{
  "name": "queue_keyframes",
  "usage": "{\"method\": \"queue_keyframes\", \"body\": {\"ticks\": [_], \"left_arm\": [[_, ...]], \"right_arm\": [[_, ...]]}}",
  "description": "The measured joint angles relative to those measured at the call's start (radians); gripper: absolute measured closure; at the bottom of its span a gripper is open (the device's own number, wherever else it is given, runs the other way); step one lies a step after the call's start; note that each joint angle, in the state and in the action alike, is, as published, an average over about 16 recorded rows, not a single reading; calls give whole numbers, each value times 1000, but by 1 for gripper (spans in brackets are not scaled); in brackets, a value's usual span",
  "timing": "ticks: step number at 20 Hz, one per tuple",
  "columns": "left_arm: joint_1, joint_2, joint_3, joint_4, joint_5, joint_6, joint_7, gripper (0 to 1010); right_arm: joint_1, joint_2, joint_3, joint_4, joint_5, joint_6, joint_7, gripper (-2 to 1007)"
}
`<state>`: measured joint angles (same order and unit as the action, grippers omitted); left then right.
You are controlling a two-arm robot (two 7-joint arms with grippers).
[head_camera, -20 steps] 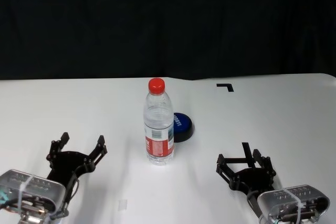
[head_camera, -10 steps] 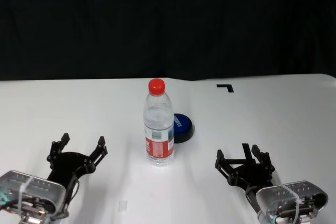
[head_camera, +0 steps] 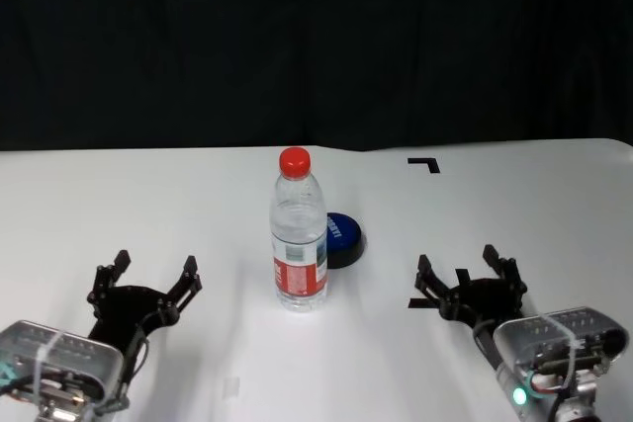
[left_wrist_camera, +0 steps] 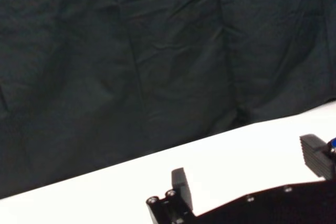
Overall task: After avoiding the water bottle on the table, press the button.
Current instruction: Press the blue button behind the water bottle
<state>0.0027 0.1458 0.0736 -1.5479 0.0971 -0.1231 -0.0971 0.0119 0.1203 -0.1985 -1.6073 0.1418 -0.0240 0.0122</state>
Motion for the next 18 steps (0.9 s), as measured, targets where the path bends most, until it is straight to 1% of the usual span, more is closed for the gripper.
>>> {"method": "queue_keyframes", "body": {"ticks": [4,9,18], "left_arm": [[0,0,0,0,0,0,0,1],[0,0,0,0,0,0,0,1],[0,0,0,0,0,0,0,1]], "right_arm": [[30,-4,13,19,-7,5,25,2],[74,-7,26,54,-18,9,59,2],[161,-11,39,134,-39,14,110,2]]}}
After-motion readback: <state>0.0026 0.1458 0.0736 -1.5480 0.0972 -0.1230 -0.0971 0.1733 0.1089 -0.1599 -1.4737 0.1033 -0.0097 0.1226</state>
